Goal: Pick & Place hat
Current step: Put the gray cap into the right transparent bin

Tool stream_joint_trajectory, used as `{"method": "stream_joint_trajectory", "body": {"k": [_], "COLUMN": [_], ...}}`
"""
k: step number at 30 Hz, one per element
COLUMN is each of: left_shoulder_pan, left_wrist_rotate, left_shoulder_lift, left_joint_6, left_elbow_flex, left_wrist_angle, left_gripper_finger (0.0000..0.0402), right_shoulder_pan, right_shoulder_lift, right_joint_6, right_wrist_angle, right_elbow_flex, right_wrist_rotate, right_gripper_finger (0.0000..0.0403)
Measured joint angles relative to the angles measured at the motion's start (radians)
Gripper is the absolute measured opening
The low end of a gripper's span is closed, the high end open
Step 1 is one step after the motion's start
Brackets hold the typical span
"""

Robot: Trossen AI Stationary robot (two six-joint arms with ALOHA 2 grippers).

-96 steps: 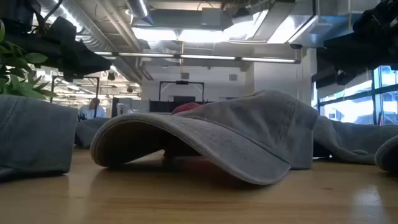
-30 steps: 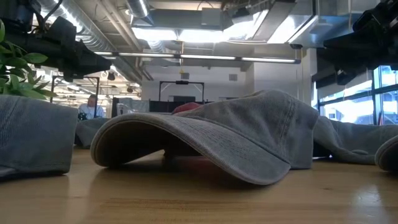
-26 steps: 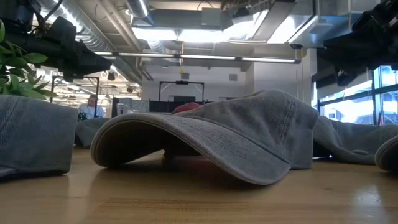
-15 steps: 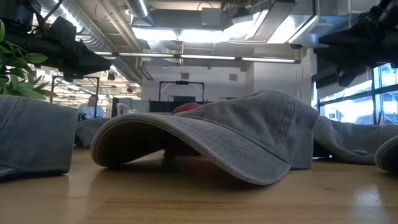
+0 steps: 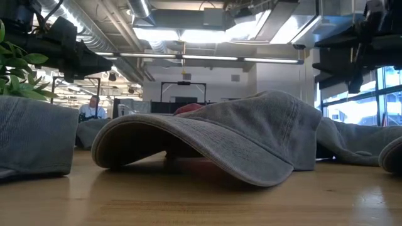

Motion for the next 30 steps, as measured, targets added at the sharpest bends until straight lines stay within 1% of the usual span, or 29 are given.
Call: {"method": "stream_joint_trajectory", "body": {"k": [2,5,8,13,15,17,21,24,26,28,30], "left_shoulder_pan": [0.000,0.000,0.000,0.000,0.000,0.000,0.000,0.000,0.000,0.000,0.000], "left_wrist_rotate": [0.000,0.000,0.000,-0.015,-0.023,-0.023,-0.026,-0.036,-0.042,-0.046,-0.049], "left_shoulder_lift": [0.000,0.000,0.000,0.000,0.000,0.000,0.000,0.000,0.000,0.000,0.000], "left_joint_6": [0.000,0.000,0.000,0.000,-0.007,-0.058,-0.193,-0.208,-0.209,-0.210,-0.210], "left_elbow_flex": [0.000,0.000,0.000,0.000,0.000,0.000,0.000,0.001,0.001,0.001,0.001], "left_wrist_angle": [0.000,0.000,0.000,0.000,0.002,0.028,0.122,0.162,0.166,0.165,0.165], "left_gripper_finger": [0.0095,0.0095,0.0095,0.0095,0.0095,0.0095,0.0095,0.0095,0.0095,0.0095,0.0095], "right_shoulder_pan": [0.000,0.000,0.000,0.000,0.000,0.000,0.000,0.000,0.000,0.000,0.000], "right_shoulder_lift": [0.000,0.000,0.000,0.000,0.010,0.036,0.132,0.235,0.308,0.386,0.473], "right_joint_6": [0.005,-0.055,-0.117,-0.296,-0.336,-0.358,-0.430,-0.486,-0.491,-0.479,-0.442], "right_wrist_angle": [0.000,-0.006,0.002,0.041,0.043,0.043,0.038,0.011,-0.034,-0.105,-0.189], "right_elbow_flex": [0.000,0.000,0.000,0.008,0.034,0.072,0.162,0.244,0.304,0.372,0.442], "right_wrist_rotate": [0.022,0.022,0.058,0.036,0.033,0.032,0.031,0.056,0.064,0.063,0.036], "right_gripper_finger": [0.0273,0.0284,0.0286,0.0287,0.0287,0.0287,0.0287,0.0287,0.0287,0.0287,0.0287]}}
